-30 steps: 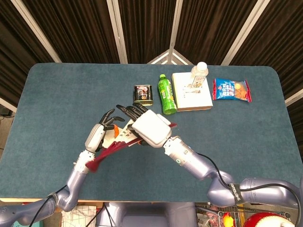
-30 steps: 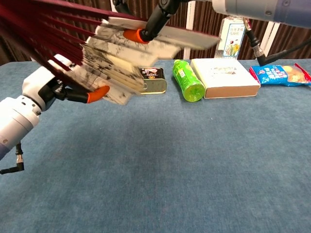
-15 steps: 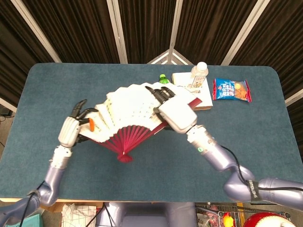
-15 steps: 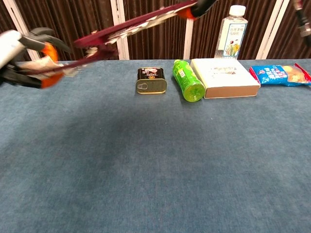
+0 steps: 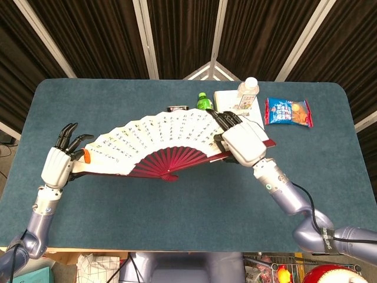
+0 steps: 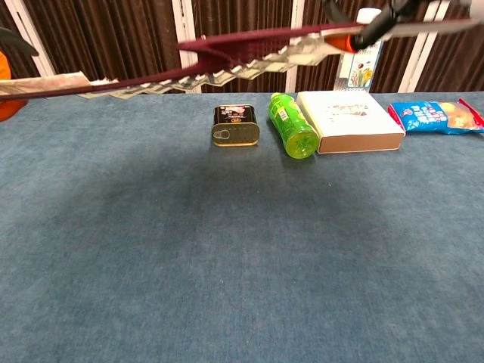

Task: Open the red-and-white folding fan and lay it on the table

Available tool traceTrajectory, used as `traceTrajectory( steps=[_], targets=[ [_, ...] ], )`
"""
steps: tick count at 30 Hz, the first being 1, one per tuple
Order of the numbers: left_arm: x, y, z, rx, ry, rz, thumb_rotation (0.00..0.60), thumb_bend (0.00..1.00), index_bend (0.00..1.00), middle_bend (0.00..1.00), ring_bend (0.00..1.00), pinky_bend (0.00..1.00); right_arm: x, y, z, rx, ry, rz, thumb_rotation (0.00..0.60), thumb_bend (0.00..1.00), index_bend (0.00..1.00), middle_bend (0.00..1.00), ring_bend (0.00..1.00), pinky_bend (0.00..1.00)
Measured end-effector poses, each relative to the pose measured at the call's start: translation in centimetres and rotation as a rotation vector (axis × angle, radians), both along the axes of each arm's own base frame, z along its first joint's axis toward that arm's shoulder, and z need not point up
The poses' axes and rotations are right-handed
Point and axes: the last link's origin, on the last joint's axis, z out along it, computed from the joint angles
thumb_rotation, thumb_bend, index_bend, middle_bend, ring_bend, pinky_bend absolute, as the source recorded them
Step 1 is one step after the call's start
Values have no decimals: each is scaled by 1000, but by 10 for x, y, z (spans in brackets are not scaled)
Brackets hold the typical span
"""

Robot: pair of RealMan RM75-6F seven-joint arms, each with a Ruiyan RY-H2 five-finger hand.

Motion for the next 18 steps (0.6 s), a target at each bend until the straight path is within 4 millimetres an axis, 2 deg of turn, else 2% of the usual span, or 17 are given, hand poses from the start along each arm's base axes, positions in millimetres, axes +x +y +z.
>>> traceTrajectory(
  steps=[2,4,5,12,18],
  targets=[
    [-3,-1,0,12,16,4,600,502,709,280,0,2,-5,1,-6,8,14,-4,600,418,417,60,138,140],
    [-4,-2,0,25,36,8,600,502,707,280,0,2,-9,2,-11,13,38,-8,600,339,271,60,125,131],
    [-5,-2,-1,34,54,10,600,502,705,279,0,2,-11,2,-12,15,50,-10,600,326,236,60,122,129],
    [-9,-1,-8,85,185,37,600,501,703,278,0,1,-20,1,-20,1,150,-34,600,294,114,56,114,114],
    [-12,-1,-16,102,267,63,600,501,697,264,0,1,-34,-3,-17,-26,245,-73,600,278,53,52,108,100]
  ],
)
